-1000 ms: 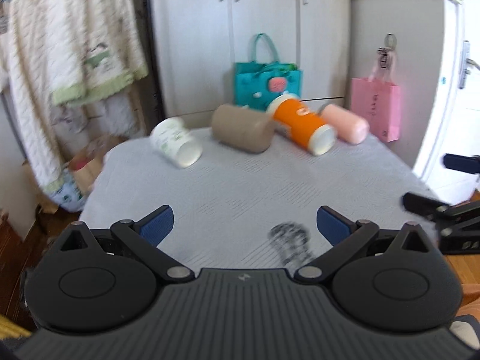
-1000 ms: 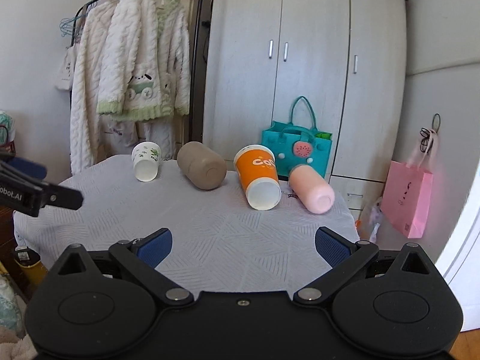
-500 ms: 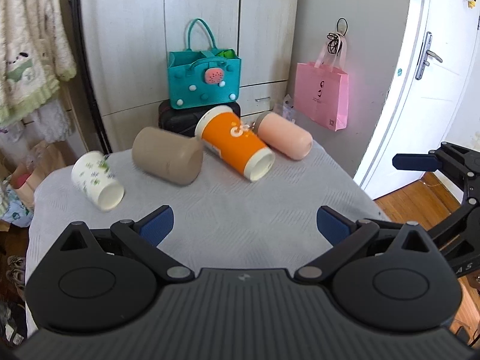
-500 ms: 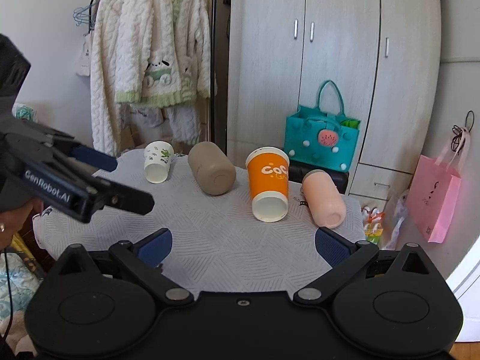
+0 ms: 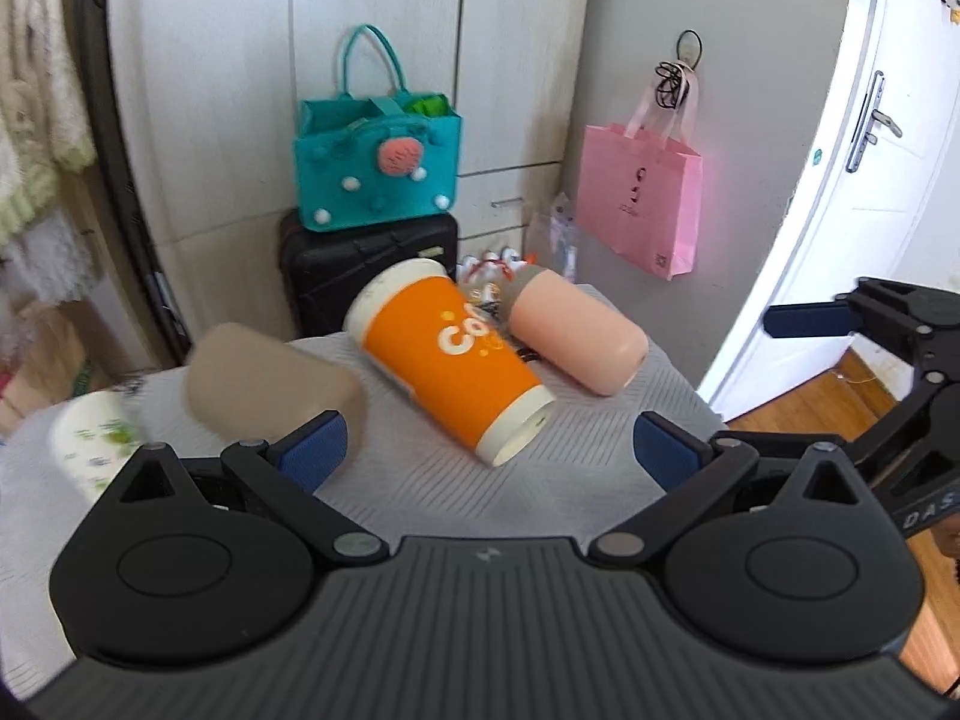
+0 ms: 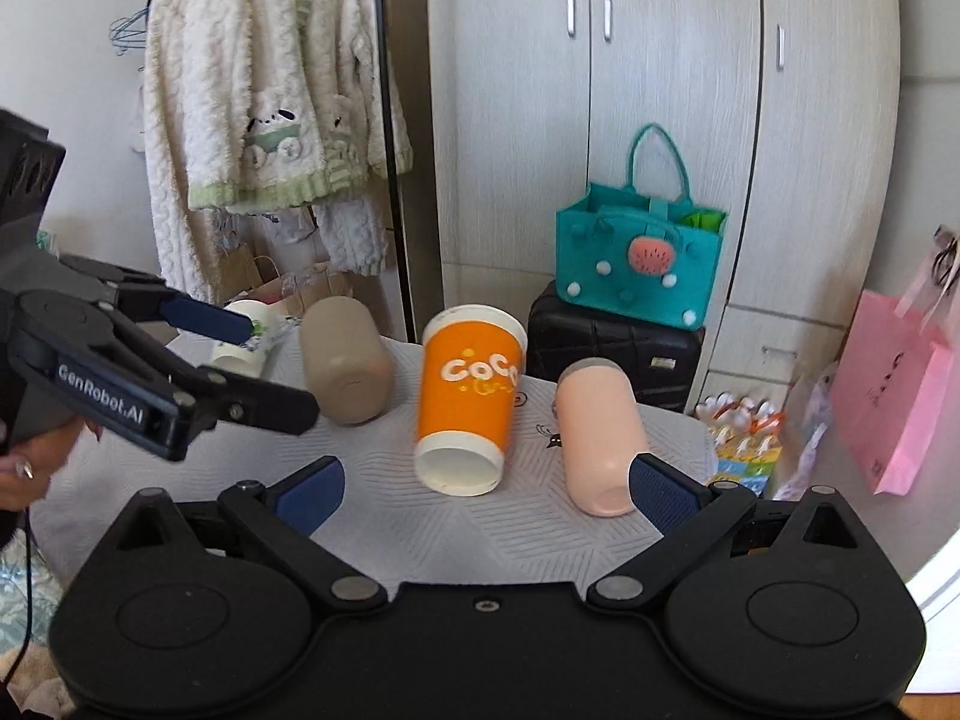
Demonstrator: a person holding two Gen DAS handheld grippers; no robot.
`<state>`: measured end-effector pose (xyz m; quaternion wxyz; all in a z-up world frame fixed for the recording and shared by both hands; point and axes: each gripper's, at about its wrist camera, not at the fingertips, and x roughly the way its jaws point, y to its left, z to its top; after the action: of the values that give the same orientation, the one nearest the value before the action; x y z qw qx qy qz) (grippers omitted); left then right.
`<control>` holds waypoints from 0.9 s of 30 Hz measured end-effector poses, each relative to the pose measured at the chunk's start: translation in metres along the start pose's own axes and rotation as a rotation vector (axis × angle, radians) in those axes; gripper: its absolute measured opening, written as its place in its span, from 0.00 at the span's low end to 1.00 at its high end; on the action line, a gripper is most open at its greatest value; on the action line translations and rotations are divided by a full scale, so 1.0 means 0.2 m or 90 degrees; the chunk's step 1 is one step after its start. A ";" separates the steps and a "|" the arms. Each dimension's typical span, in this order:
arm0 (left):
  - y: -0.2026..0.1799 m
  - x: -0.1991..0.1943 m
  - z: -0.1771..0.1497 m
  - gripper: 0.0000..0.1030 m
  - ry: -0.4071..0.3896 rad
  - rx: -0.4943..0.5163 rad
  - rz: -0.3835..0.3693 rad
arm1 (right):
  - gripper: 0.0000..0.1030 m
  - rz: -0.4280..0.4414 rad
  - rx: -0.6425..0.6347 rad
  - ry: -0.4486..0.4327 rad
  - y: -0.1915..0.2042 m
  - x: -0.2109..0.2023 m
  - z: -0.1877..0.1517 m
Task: Flip cup upright
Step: 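Move the right tool toward the lying pink bottle and straddle it, then close the right gripper around the pink bottle's base and lift it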
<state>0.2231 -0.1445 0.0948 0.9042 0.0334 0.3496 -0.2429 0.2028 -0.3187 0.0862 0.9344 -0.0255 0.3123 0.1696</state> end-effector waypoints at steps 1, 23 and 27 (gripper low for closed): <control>0.01 0.04 0.01 1.00 0.001 -0.003 -0.010 | 0.97 -0.003 -0.002 0.004 -0.02 0.03 0.00; 0.04 0.45 0.10 0.99 0.030 -0.019 -0.047 | 0.81 0.014 -0.033 0.149 -0.36 0.66 0.08; 0.04 0.46 0.10 0.99 0.032 -0.017 -0.046 | 0.66 0.025 -0.008 0.163 -0.39 0.72 0.08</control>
<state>0.2976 -0.1809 0.0491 0.8861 0.0152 0.3767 -0.2697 0.3456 -0.3460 0.0102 0.8832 -0.0467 0.4283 0.1853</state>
